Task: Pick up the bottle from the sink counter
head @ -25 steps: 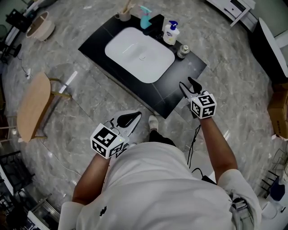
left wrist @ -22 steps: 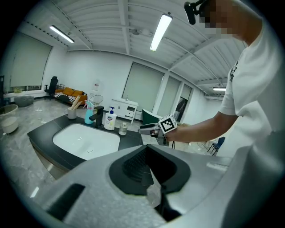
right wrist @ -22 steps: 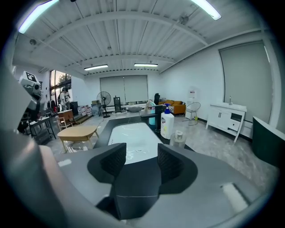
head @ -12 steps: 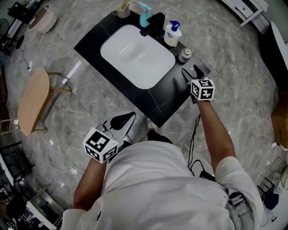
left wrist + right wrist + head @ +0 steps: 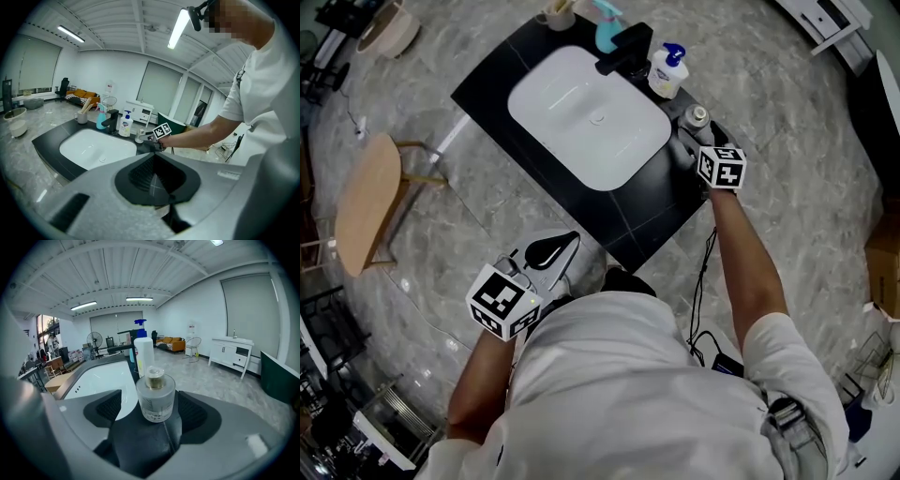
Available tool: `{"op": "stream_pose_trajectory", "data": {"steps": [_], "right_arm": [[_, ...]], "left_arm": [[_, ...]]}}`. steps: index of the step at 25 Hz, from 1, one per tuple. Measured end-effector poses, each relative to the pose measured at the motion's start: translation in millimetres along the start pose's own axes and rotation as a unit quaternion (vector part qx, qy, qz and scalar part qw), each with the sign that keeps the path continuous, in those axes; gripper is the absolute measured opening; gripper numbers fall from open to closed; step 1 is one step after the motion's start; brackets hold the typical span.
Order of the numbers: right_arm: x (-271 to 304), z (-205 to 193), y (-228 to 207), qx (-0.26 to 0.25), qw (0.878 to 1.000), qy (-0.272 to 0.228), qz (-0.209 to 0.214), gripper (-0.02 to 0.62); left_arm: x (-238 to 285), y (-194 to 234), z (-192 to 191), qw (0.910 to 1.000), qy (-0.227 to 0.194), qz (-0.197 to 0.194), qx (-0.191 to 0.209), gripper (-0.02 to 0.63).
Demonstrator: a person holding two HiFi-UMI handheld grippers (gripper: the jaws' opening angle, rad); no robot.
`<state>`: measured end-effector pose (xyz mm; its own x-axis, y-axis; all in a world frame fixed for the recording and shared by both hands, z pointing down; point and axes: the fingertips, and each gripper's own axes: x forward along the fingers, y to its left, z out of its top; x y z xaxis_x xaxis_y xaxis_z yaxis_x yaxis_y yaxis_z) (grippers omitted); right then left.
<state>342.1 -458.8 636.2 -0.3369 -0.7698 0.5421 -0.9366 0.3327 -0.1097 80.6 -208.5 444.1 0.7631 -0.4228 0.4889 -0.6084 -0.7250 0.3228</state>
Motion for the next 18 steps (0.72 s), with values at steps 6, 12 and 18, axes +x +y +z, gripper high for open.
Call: {"op": "stream_pose_trajectory", "data": {"steps": [6, 12, 18], "right_arm": [[27, 5, -5, 0.002, 1.0, 0.003, 0.0, 0.41], [46, 7, -9, 0.005, 1.0, -0.001, -0.008, 0.408], [58, 2, -12, 0.006, 1.0, 0.004, -0.008, 0.403]], "left_arm": [[5, 10, -2, 0.9999, 0.012, 0.008, -0.008, 0.006], [6, 16, -2, 0.9996, 0.017, 0.018, -0.009, 0.006], [6, 20, -5, 0.9993, 0.022, 0.027, -0.016, 0.006]]}}
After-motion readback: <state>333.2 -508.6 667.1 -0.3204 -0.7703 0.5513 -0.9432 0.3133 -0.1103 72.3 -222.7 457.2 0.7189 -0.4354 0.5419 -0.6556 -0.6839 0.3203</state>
